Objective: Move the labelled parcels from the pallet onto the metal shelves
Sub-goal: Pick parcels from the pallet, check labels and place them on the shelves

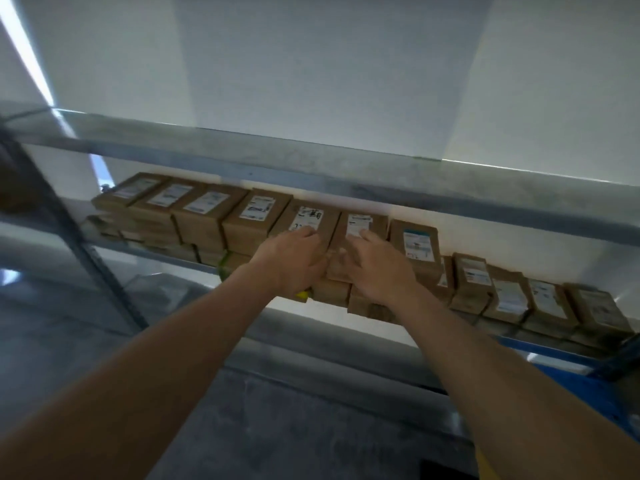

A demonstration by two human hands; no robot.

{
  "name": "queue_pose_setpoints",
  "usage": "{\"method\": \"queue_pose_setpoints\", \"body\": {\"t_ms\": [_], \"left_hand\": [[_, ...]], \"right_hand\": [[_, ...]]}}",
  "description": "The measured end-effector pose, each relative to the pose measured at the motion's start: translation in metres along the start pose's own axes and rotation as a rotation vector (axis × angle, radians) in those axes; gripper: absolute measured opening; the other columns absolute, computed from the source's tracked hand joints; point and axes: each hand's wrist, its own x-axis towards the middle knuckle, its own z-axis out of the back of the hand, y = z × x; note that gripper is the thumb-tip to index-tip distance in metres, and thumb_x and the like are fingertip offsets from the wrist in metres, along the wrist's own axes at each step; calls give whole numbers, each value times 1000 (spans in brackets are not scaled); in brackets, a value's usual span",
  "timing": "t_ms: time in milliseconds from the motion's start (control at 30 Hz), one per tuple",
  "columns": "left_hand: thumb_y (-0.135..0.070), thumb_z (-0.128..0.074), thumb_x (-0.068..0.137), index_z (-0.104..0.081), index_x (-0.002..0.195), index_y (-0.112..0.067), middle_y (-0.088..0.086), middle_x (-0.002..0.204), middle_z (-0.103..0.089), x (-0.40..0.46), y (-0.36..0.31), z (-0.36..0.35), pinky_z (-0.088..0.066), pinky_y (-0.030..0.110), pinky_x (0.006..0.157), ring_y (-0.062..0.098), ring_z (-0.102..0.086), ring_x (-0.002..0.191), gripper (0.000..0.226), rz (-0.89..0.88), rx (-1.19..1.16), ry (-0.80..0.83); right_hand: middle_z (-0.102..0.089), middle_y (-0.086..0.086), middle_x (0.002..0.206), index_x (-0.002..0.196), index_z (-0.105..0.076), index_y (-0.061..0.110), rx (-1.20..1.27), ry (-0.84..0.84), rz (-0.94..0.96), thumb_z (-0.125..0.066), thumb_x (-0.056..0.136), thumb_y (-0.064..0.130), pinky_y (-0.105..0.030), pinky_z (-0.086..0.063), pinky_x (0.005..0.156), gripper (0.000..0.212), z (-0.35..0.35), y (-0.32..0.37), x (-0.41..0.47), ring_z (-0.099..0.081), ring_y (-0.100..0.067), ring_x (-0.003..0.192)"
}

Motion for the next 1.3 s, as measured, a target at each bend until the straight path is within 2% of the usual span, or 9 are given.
{"method": "queue_pose_setpoints", "body": {"t_ms": [100,200,333,433,533,600,733,1000,1300], "left_hand": [[-59,-29,92,-53,140,-22,3,141,-53,-39,41,18,-49,50,99,28,-54,127,66,67,44,-19],[-65,-11,80,-56,132,-25,-1,139,-52,-74,80,32,-47,49,97,28,-52,128,79,97,137,74],[-55,-35,98,-58,127,-27,-4,135,-56,-120,123,44,-47,44,99,24,-56,123,47,242,69,-40],[-59,-30,94,-61,121,-28,-6,126,-59,-149,147,52,-50,42,92,22,-59,115,52,300,45,-64],[-63,-26,90,-61,126,-30,-6,131,-60,-168,167,60,-51,43,93,21,-60,116,60,365,15,-81],[-61,-32,94,-59,131,-30,-6,135,-59,-175,180,63,-52,45,95,22,-59,120,56,392,4,-96],[-54,-41,100,-54,139,-29,-4,140,-56,-177,207,68,-52,45,96,24,-57,123,48,447,1,-117],[-50,-43,103,-52,144,-26,-1,149,-51,-148,255,69,-49,49,102,27,-54,129,49,562,-14,-140],[-49,-43,104,-52,145,-26,-2,150,-49,-117,326,66,-49,45,101,23,-58,123,48,576,-50,-132]], "right_hand": [[-43,-8,154,146,-48,23,-7,52,80,-36,105,52,-43,-46,102,52,-10,49,7,-47,-29,134],[-44,-7,152,143,-50,25,2,62,147,-37,104,52,-42,-47,99,49,-19,97,10,-47,-29,134],[-32,-6,163,147,-46,28,30,103,220,-32,103,58,-46,-40,112,55,-32,152,13,-35,-29,146],[-30,-4,164,148,-45,27,59,127,263,-36,104,55,-45,-37,114,54,-37,187,17,-33,-28,147],[-28,-3,165,150,-44,27,78,138,309,-36,103,56,-46,-37,114,55,-43,217,26,-32,-26,147],[-28,-3,165,147,-47,26,89,148,342,-37,103,55,-46,-38,113,53,-48,234,34,-32,-26,147],[-25,-1,166,151,-42,27,75,168,399,-38,103,55,-45,-37,113,56,-59,259,59,-30,-26,149],[-27,-2,165,153,-40,26,88,200,497,-38,102,57,-49,-36,112,60,-93,286,135,-30,-26,149],[-30,-1,163,153,-40,30,123,284,497,-41,99,58,-49,-41,109,60,-135,326,205,-37,-28,145]]}}
